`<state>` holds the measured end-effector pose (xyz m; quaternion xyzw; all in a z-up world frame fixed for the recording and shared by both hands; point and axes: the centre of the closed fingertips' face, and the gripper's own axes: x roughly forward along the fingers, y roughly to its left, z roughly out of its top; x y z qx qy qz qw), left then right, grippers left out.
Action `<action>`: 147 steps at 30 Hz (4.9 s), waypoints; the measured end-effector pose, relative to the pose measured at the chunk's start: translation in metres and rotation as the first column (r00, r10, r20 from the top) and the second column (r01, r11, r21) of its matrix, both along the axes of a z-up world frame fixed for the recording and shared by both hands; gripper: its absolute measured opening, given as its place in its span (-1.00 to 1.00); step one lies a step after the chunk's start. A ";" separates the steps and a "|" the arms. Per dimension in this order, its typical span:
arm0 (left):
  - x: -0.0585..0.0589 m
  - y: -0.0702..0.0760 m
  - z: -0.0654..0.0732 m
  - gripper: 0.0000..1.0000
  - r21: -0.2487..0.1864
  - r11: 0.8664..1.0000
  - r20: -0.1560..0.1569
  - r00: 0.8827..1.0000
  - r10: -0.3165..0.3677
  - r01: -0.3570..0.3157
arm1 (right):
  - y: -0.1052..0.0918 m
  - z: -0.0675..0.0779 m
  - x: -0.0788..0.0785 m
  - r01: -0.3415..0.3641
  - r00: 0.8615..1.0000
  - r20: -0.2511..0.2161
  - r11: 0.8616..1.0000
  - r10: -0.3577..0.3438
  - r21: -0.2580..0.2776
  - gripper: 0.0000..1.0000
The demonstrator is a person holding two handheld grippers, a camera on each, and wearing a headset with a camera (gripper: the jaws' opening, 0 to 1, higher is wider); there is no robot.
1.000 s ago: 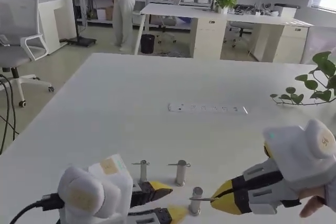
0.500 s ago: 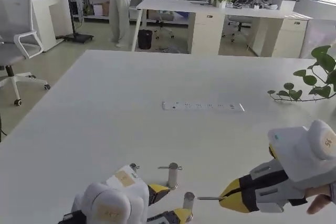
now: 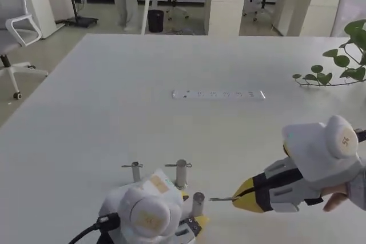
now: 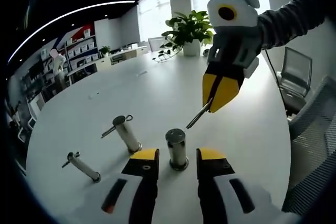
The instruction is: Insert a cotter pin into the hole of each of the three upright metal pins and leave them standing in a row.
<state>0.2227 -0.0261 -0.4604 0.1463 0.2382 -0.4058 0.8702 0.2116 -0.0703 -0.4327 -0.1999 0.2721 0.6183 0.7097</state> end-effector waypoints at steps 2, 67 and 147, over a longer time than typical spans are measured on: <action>0.001 0.000 -0.001 -0.55 0.006 1.000 0.004 1.000 0.000 0.000 | 0.000 -0.001 0.001 -0.004 1.000 0.003 1.000 0.004 -0.002 -1.00; 0.004 -0.006 -0.013 -0.81 -0.022 0.980 -0.015 0.980 -0.200 0.200 | 0.008 -0.011 0.014 -0.214 0.969 0.109 0.973 0.223 -0.088 -1.00; 0.005 -0.007 -0.020 -0.77 -0.186 0.982 -0.140 0.990 -0.022 -0.004 | 0.037 -0.011 0.007 -0.103 0.990 0.089 0.993 0.108 -0.056 -1.00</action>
